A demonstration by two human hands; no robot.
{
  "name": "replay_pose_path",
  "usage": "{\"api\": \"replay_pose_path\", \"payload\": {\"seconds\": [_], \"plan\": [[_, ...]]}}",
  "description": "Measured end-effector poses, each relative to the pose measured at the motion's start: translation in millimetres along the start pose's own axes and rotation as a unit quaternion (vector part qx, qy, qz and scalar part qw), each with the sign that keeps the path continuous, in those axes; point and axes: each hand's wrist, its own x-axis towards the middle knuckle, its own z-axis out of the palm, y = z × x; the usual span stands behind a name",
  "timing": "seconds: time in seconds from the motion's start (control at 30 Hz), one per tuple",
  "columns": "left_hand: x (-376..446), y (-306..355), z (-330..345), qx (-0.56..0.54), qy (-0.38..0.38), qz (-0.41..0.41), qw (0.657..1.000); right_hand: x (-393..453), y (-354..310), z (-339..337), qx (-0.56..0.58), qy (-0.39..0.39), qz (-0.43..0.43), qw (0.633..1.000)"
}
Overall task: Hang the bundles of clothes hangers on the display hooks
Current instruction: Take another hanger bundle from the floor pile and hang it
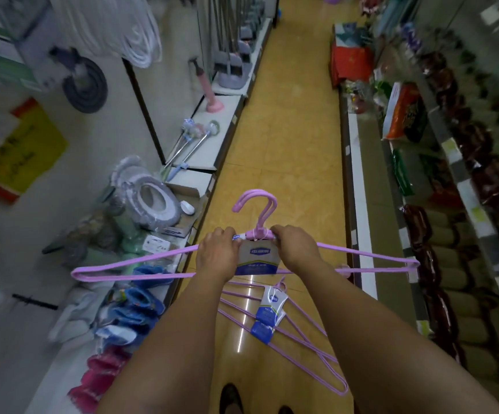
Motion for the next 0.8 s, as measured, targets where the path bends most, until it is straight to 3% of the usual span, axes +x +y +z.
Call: {"api": "replay_pose_path", "payload": {"seconds": [0.4,0.8], "plan": [[-93,-14,-26,0.000,0.077,-0.162,0.984,-40,-46,-3,-0.033,-0.030,-0.158,0.986],[-238,-54,-32,-0.024,0.155,-0.327,0.932,-125,-124,30,-0.052,-0.085,-0.331,0.938]]}}
